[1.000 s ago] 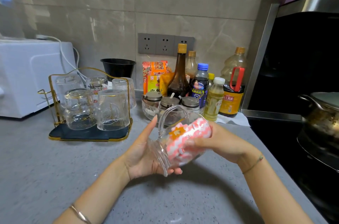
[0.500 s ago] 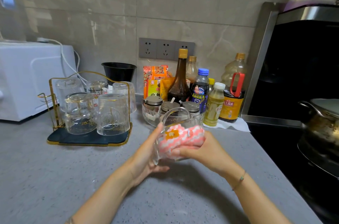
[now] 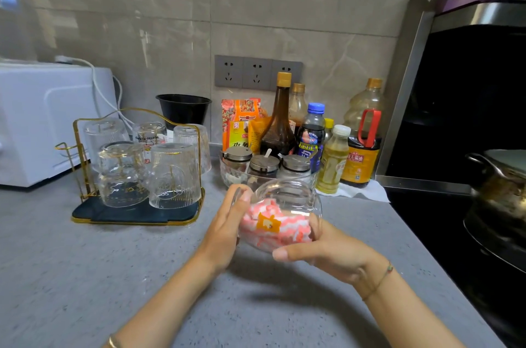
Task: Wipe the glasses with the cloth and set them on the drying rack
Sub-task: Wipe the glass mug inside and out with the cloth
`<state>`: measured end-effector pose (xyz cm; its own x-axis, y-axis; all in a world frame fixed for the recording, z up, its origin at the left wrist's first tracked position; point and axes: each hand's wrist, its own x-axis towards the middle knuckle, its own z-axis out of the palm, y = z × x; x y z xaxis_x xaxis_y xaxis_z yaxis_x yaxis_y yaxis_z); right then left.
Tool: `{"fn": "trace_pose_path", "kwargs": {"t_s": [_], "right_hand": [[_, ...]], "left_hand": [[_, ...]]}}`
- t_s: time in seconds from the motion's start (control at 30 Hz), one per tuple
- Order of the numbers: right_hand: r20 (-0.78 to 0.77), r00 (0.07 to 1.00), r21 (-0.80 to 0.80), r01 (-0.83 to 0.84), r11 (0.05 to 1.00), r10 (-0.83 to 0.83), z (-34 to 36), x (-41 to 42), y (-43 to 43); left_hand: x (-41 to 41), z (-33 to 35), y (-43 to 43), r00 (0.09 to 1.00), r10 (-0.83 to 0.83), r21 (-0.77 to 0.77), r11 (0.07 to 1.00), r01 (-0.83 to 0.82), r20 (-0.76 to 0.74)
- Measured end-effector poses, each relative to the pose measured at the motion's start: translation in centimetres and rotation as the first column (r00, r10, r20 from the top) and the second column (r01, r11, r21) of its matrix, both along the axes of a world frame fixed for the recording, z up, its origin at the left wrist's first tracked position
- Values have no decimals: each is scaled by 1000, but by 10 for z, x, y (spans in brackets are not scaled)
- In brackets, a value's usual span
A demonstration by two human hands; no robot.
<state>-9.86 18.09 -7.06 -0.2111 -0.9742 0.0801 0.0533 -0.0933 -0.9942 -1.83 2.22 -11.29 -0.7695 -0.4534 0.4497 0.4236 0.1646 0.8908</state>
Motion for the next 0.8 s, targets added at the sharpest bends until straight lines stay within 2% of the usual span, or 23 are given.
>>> {"fn": "trace_pose_path", "kwargs": {"t_s": [0.23, 0.37, 0.5, 0.67, 0.8], "right_hand": [[106, 959, -53, 268, 962, -261, 5, 1, -6], [54, 928, -72, 372, 926, -368, 8, -3, -3], [35, 981, -28, 190, 981, -189, 8, 3, -1], [189, 982, 12, 0, 1000, -2, 3, 3, 2], [197, 977, 19, 79, 997, -81, -3, 5, -3]], "left_hand": [[0, 6, 2, 995, 104, -5, 995, -104, -11], [1, 3, -4, 986, 164, -47, 985, -164, -8], [3, 3, -4, 986, 167, -153, 974, -169, -27], [4, 2, -3, 996, 83, -206, 974, -90, -44], [5, 4, -1, 999, 4, -132, 991, -10, -41]]}}
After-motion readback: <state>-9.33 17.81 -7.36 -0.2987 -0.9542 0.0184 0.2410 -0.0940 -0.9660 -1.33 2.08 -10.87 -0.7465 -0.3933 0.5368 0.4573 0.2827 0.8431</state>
